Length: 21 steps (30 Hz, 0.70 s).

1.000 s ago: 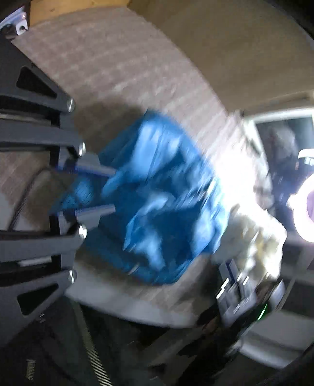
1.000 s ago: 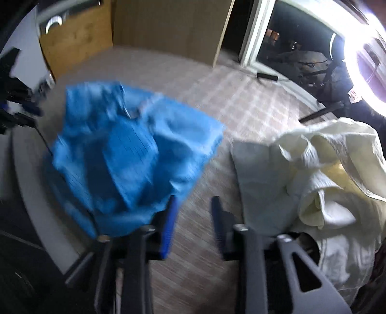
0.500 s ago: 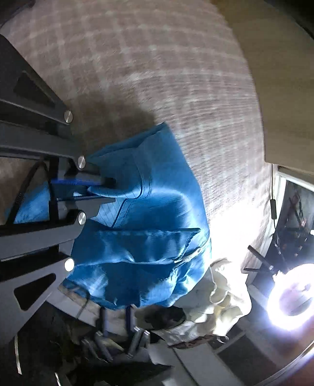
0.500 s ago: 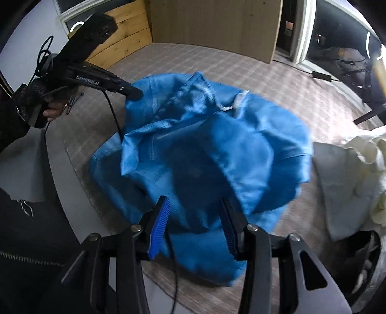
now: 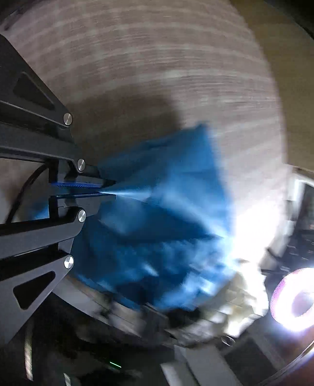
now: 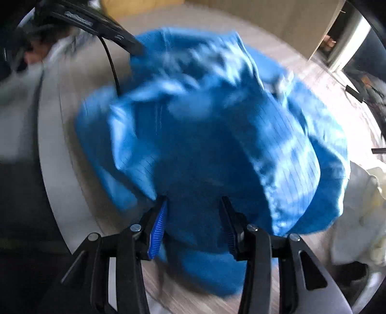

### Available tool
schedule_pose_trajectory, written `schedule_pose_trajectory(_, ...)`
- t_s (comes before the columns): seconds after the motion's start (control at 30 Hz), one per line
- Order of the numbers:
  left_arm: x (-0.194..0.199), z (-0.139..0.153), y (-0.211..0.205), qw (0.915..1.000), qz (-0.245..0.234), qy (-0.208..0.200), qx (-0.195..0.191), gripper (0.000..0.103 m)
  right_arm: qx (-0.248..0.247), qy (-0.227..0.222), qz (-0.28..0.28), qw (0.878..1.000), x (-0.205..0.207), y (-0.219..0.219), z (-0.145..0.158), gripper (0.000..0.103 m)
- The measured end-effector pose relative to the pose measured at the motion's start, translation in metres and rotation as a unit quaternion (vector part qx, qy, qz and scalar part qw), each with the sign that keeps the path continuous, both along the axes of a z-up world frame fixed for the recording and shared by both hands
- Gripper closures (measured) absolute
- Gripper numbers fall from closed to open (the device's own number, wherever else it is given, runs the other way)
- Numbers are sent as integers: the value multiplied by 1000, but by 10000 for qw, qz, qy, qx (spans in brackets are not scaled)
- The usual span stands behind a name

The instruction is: Fold clothes

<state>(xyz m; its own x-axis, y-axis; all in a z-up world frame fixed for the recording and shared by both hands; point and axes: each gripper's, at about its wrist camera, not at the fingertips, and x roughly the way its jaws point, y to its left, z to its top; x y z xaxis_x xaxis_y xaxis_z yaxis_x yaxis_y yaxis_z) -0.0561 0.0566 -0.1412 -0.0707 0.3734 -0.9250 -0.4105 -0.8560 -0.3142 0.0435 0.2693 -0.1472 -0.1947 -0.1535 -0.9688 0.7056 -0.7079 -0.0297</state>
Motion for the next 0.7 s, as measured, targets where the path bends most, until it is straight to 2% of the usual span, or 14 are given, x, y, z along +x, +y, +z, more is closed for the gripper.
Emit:
schedule_pose_trajectory(0.03,7,-3,-4,9999,-35,2,-135,100,-58,-65,-135,9999,-1,11,7,61)
schedule_pose_trajectory(0.1,14,4,-18,9998,162,58,-75,100,-239,-147,-407,9988,-2,30,22,61)
schedule_pose_trajectory(0.2,16,36,-32,9980,449,451,20,101,-775,51,-843,9934,-2,52,53,61)
schedule_pose_trajectory(0.27,15,63,-24,9956,345,873,61,100,-984,225,-1081,9890,-3,60,66,61)
schedule_pose_trajectory(0.33,5,80,-8,9926,167,1188,161,95,-1008,416,-1291,9856,-6,63,71,61)
schedule_pose_trajectory(0.4,-11,87,11,9904,22,1356,268,96,-934,500,-1424,9841,-12,60,67,61)
schedule_pose_trajectory(0.5,-30,67,37,9895,-269,1395,281,94,-899,470,-1519,9832,-6,55,53,61)
schedule_pose_trajectory(0.57,-37,33,47,9929,-460,1097,-5,95,-825,439,-1582,9830,-6,53,43,61)
schedule_pose_trajectory(0.63,-29,-5,48,9957,-643,610,-264,95,-684,551,-1682,9818,-3,58,39,61)
schedule_pose_trajectory(0.67,-24,-16,47,9958,-691,482,-344,97,-637,626,-1758,9804,-1,64,40,61)
schedule_pose_trajectory(0.7,-18,-14,44,9957,-670,547,-342,96,-619,720,-1831,9785,0,69,41,61)
